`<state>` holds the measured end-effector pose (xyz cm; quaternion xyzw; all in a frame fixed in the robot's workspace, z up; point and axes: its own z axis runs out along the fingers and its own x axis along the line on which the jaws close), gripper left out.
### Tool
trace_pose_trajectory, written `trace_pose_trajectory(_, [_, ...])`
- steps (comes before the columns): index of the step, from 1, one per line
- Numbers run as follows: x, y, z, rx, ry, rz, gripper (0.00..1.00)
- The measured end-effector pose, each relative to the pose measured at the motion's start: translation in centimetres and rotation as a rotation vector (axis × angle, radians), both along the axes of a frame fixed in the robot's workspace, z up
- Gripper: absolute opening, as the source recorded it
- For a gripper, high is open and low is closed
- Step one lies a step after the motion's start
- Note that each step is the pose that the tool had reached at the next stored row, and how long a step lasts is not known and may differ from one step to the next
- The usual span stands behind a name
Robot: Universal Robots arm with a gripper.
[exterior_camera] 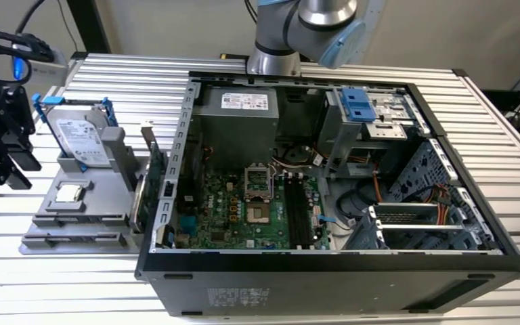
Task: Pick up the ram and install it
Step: 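Pick up the ram and move it above insertion slot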
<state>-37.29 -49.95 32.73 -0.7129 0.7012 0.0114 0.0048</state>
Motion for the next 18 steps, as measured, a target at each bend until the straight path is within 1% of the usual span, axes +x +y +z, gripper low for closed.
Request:
trace_pose_trajectory(7, [-0.01, 0.00, -0.78, -0.0002, -0.0003, 0.005, 1.00])
trace_pose_trajectory(14, [-0.02, 0.01, -1.32, -0.0005, -0.0002, 0.006, 1.00])
trace_pose_trajectory(18, [-0.02, 0.01, -1.79, -0.0005, -0.0002, 0.006, 1.00])
